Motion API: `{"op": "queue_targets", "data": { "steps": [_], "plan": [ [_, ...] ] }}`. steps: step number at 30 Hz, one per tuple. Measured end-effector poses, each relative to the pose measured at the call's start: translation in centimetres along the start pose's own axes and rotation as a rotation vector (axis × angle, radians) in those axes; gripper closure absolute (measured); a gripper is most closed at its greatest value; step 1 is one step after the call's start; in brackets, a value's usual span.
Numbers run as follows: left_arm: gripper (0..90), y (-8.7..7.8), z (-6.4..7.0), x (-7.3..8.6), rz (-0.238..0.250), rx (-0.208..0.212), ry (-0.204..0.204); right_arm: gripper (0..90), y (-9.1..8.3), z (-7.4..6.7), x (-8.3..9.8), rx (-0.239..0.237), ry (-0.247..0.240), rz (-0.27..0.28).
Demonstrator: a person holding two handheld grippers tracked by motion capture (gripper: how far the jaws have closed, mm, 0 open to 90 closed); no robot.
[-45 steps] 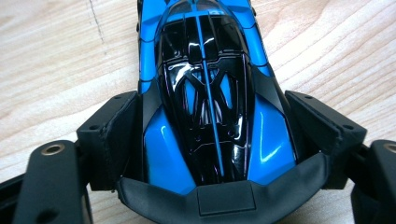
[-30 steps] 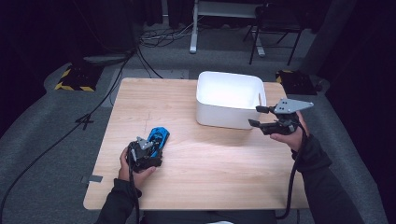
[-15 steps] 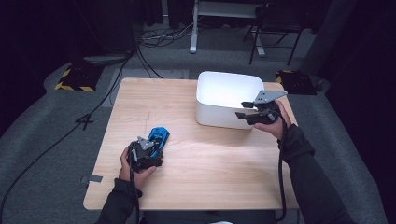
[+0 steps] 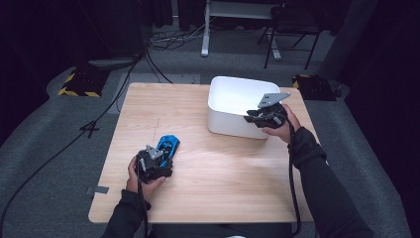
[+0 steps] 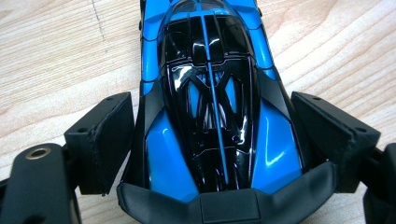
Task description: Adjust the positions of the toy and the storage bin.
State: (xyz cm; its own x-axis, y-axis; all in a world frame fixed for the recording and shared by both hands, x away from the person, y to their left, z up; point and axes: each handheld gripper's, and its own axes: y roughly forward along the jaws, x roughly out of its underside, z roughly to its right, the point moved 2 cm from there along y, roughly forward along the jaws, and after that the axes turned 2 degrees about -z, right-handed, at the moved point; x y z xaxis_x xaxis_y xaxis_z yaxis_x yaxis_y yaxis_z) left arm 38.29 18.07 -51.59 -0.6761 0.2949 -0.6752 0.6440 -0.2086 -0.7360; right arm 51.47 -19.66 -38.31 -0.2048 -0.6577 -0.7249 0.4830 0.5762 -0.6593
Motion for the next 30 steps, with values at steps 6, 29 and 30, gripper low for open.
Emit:
{"op": "queue_targets", "data": {
  "steps": [6,29,30],
  "plan": [
    [17.4,0.0,0.0,0.0,-0.001,0.004,0.000,80.9,0.1,-0.4,-0.4,-0.045,-0.041,-0.014],
    [18.0,-0.1,0.2,0.0,0.001,0.010,0.020,86.6,-5.0,-7.4,1.7,-0.228,-0.271,0.095],
    [18.1,-0.1,0.2,0.0,0.001,0.010,0.020,81.8,-5.3,-7.6,1.8,-0.225,-0.268,0.114]
  ]
}}
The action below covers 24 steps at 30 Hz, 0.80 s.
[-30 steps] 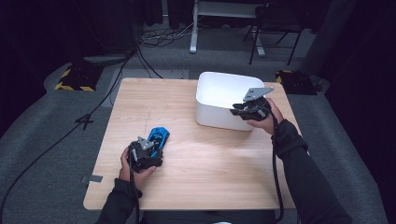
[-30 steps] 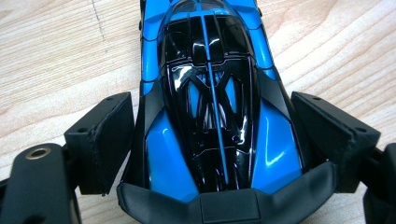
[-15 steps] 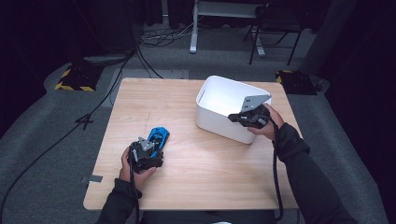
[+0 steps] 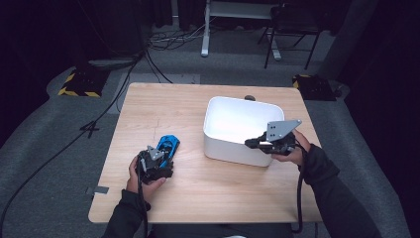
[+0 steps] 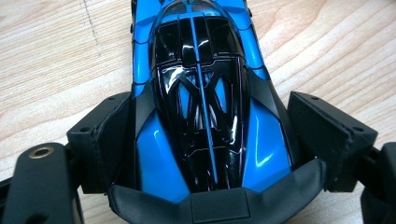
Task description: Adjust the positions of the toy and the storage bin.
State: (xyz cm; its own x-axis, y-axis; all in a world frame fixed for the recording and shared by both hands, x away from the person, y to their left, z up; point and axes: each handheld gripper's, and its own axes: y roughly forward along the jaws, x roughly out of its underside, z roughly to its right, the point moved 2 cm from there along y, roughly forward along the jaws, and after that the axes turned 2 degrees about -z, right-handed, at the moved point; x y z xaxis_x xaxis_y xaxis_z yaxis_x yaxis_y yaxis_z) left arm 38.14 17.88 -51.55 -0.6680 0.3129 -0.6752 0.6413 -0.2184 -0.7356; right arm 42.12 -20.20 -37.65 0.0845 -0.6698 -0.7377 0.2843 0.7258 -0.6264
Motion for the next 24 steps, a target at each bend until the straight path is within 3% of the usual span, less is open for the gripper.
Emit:
{"op": "queue_targets", "data": {
  "steps": [1,3,4,6,7,8,9,10,11,12,13,14,15,16,18,20,24],
  "plan": [
    [18.0,0.0,0.0,0.0,0.004,-0.001,-0.002,76.1,-0.7,-0.2,-0.1,0.006,0.016,0.032],
    [18.0,0.0,0.0,0.0,0.004,-0.002,0.000,73.5,-1.1,-0.2,-0.1,0.001,0.025,0.032],
    [18.0,0.0,0.0,0.0,0.003,-0.001,-0.001,64.7,-1.9,0.0,-0.1,0.043,0.040,0.029],
    [18.0,0.0,0.0,0.0,0.006,-0.002,0.001,64.0,-2.2,0.2,0.0,0.061,0.058,0.034],
    [18.0,0.0,0.1,0.0,0.007,-0.003,0.004,55.7,-3.0,0.7,0.3,0.098,0.078,0.044],
    [18.0,0.0,0.1,0.0,0.007,-0.003,0.004,55.7,-3.0,0.7,0.3,0.098,0.078,0.044],
    [18.0,0.0,0.1,0.0,0.008,-0.004,0.004,55.1,-3.4,1.1,0.4,0.132,0.105,0.048],
    [18.0,0.0,0.1,0.0,0.008,-0.004,0.005,50.2,-4.5,1.9,0.9,0.205,0.148,0.064],
    [18.0,0.0,0.1,0.0,0.008,-0.004,0.005,46.7,-4.8,2.3,1.1,0.246,0.165,0.056],
    [18.0,0.0,0.1,0.0,0.008,-0.004,0.004,46.7,-4.8,2.3,1.1,0.246,0.165,0.056],
    [18.0,0.0,0.1,0.0,0.007,-0.004,0.004,44.1,-5.6,3.0,1.5,0.345,0.203,0.037],
    [18.0,0.0,0.1,0.0,0.007,-0.005,0.005,44.1,-5.6,3.0,1.5,0.345,0.203,0.037],
    [18.0,0.0,0.1,0.0,0.007,-0.005,0.005,41.4,-5.9,3.3,1.8,0.381,0.224,0.031],
    [18.0,0.0,0.1,0.0,0.007,-0.004,0.004,40.5,-6.2,3.9,2.5,0.421,0.277,0.011],
    [18.0,0.0,0.1,0.0,0.007,-0.004,0.005,39.6,-6.3,4.2,2.9,0.435,0.296,-0.001],
    [18.0,0.0,0.1,0.0,0.007,-0.004,0.005,38.5,-6.3,4.9,4.2,0.457,0.373,-0.040],
    [17.9,0.0,0.1,0.0,0.007,-0.005,0.004,38.4,-6.0,5.8,6.0,0.431,0.457,-0.050]
  ]
}}
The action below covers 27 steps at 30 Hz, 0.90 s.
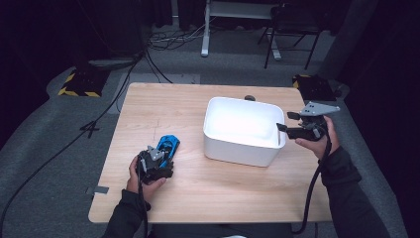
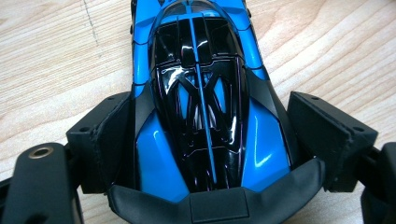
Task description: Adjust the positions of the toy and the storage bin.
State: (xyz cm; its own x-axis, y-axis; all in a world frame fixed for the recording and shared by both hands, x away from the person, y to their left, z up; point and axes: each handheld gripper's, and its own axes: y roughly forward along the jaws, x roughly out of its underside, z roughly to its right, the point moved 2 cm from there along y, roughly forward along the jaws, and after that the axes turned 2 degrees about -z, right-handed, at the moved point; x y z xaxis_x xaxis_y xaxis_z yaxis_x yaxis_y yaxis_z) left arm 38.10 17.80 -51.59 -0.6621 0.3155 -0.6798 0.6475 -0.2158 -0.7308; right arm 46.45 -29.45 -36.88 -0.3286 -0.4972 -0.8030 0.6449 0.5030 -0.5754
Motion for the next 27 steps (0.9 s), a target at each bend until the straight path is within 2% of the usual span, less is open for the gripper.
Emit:
{"op": "queue_targets", "data": {
  "steps": [1,2,5,8,9,10,15,18,19,23,25,26,27],
  "plan": [
    [17.9,0.0,0.0,0.0,0.000,-0.001,0.000,38.4,0.0,0.0,0.0,0.000,0.000,0.000],
    [18.0,0.0,0.0,0.0,0.000,0.002,0.001,38.4,0.7,0.5,0.6,-0.023,0.056,-0.010],
    [18.0,0.0,0.0,0.0,0.000,0.000,0.001,39.5,1.8,0.9,1.3,-0.015,0.084,-0.059],
    [18.0,0.0,0.0,0.0,0.000,-0.001,0.003,40.4,2.4,1.0,1.5,-0.050,0.118,-0.052],
    [18.0,0.0,0.0,0.0,0.000,0.000,0.002,41.2,2.7,1.1,1.5,-0.045,0.115,-0.060],
    [18.0,0.0,0.0,0.0,0.000,0.004,0.000,40.7,3.3,1.1,1.5,-0.026,0.097,-0.093],
    [18.0,0.0,0.0,0.0,0.000,0.004,0.002,44.8,4.3,1.2,0.9,-0.030,0.113,-0.082],
    [17.9,0.0,0.0,0.0,0.000,-0.001,0.001,39.3,5.8,1.0,0.6,-0.023,0.107,-0.095],
    [17.8,0.0,0.1,0.0,-0.002,-0.005,0.003,40.6,6.0,0.9,0.5,-0.024,0.116,-0.085],
    [15.8,-0.1,0.2,0.0,-0.004,-0.012,0.018,37.2,5.9,0.8,0.3,-0.025,0.117,-0.049],
    [15.5,-0.2,0.3,0.1,-0.003,-0.020,0.023,34.7,5.2,0.8,0.1,-0.031,0.123,-0.012],
    [15.0,-0.2,0.4,0.1,-0.002,-0.020,0.021,30.8,4.5,0.8,-0.1,-0.023,0.113,-0.007],
    [14.8,-0.2,0.4,0.1,-0.003,-0.016,0.015,30.8,4.5,0.8,-0.1,-0.023,0.113,-0.007]
  ]
}}
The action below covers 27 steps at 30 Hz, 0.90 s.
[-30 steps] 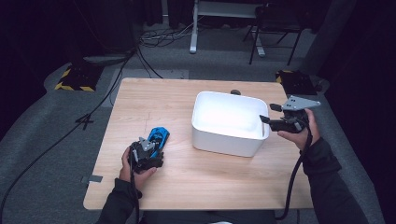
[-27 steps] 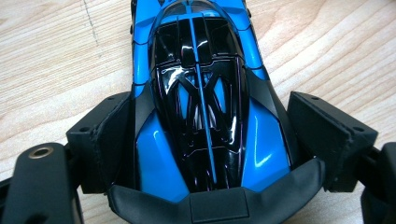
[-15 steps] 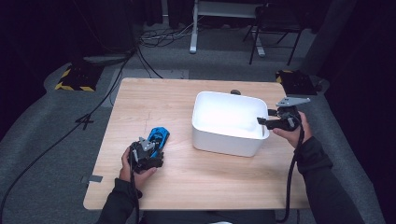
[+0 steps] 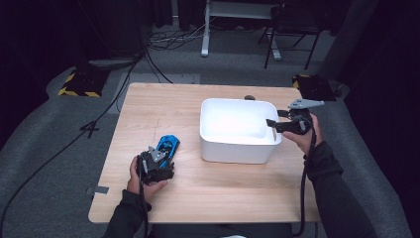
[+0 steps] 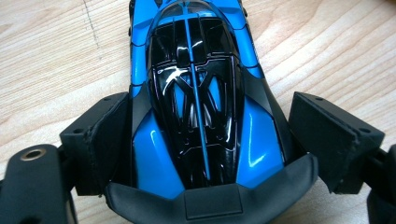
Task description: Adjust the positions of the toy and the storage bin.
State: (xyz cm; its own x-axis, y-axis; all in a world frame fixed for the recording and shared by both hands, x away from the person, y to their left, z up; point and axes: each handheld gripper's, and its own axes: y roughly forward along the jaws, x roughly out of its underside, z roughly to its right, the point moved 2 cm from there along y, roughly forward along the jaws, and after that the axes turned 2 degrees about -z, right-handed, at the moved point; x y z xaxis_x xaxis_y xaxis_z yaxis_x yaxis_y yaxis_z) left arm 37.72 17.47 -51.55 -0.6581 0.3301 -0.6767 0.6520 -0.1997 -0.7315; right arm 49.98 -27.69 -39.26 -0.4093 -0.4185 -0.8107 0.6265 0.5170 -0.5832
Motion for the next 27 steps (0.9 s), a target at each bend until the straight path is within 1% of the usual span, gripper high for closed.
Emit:
{"op": "queue_targets", "data": {
  "steps": [1,2,3,4,5,7,8,9,10,11,12,13,14,15,16,17,18,19,20,21,22,23,24,25,26,27],
  "plan": [
    [14.8,0.0,0.0,0.0,0.001,-0.004,-0.001,30.8,-0.5,0.0,-0.1,-0.002,0.001,0.020],
    [14.7,-0.1,0.0,0.0,0.002,-0.004,0.000,30.2,-1.9,0.2,-0.3,-0.010,-0.003,0.063],
    [14.6,-0.1,0.0,0.0,0.002,-0.004,0.000,30.2,-2.6,0.3,-0.3,-0.007,0.003,0.091],
    [14.6,0.0,0.0,0.0,-0.001,0.001,-0.001,30.2,-2.6,0.3,-0.3,-0.007,0.003,0.091],
    [14.1,0.0,-0.1,0.0,-0.002,0.003,-0.004,30.2,-4.1,0.6,-0.3,-0.002,0.004,0.126],
    [14.0,0.1,-0.2,0.0,-0.006,0.008,-0.007,30.3,-5.1,0.8,-0.1,0.012,0.005,0.153],
    [14.0,0.1,-0.2,0.0,-0.006,0.008,-0.007,30.3,-5.1,0.8,-0.1,0.012,0.005,0.153],
    [14.0,0.0,-0.3,0.0,-0.005,0.005,-0.005,30.3,-5.7,1.0,0.0,0.020,0.009,0.164],
    [14.3,0.0,-0.4,0.0,-0.007,0.003,0.001,30.3,-6.8,1.3,0.4,0.038,0.015,0.187],
    [15.6,0.0,-0.4,0.0,-0.008,0.005,0.002,30.3,-7.4,1.4,0.7,0.040,0.028,0.203],
    [15.6,0.0,-0.5,0.1,-0.011,0.020,-0.003,30.3,-7.4,1.4,0.7,0.040,0.028,0.203],
    [15.3,0.0,-0.6,0.1,-0.010,0.026,-0.006,30.3,-7.9,1.7,1.0,0.042,0.039,0.214],
    [15.3,0.0,-0.8,0.1,-0.012,0.038,-0.002,30.3,-8.9,2.0,1.8,0.060,0.037,0.219],
    [15.3,0.0,-0.8,0.1,-0.012,0.038,-0.002,30.3,-8.9,2.0,1.8,0.060,0.037,0.219],
    [15.3,0.0,-0.9,0.1,-0.019,0.040,0.003,30.2,-9.7,2.3,2.6,0.093,0.034,0.209],
    [15.3,0.0,-1.2,0.1,-0.024,0.064,-0.010,29.4,-9.9,2.4,3.0,0.092,0.032,0.194],
    [15.3,0.0,-1.2,0.1,-0.024,0.064,-0.010,28.6,-10.1,2.4,3.6,0.100,0.018,0.177],
    [15.3,0.2,-1.5,0.2,-0.028,0.096,-0.040,28.6,-10.2,2.4,4.2,0.115,0.006,0.165],
    [15.1,0.2,-1.5,0.2,-0.028,0.096,-0.040,28.6,-10.2,2.4,4.2,0.115,0.006,0.165],
    [14.8,0.2,-1.6,0.2,-0.031,0.107,-0.050,28.1,-10.0,2.4,5.5,0.115,0.007,0.143],
    [14.6,0.2,-1.6,0.2,-0.032,0.109,-0.046,27.4,-9.8,2.3,6.2,0.106,0.009,0.132],
    [14.5,0.2,-1.6,0.2,-0.032,0.109,-0.046,27.4,-9.8,2.3,6.2,0.106,0.009,0.132],
    [14.5,0.2,-1.6,0.2,-0.034,0.112,-0.048,26.8,-9.2,2.0,7.5,0.093,-0.002,0.104],
    [14.5,0.2,-1.6,0.2,-0.033,0.112,-0.047,26.8,-9.2,2.0,7.5,0.093,-0.002,0.104],
    [14.3,0.2,-1.6,0.2,-0.031,0.109,-0.046,26.3,-8.8,1.8,8.1,0.086,-0.001,0.091],
    [13.8,0.2,-1.6,0.2,-0.030,0.110,-0.043,25.5,-8.2,1.5,9.1,0.066,-0.012,0.059]
  ]
}}
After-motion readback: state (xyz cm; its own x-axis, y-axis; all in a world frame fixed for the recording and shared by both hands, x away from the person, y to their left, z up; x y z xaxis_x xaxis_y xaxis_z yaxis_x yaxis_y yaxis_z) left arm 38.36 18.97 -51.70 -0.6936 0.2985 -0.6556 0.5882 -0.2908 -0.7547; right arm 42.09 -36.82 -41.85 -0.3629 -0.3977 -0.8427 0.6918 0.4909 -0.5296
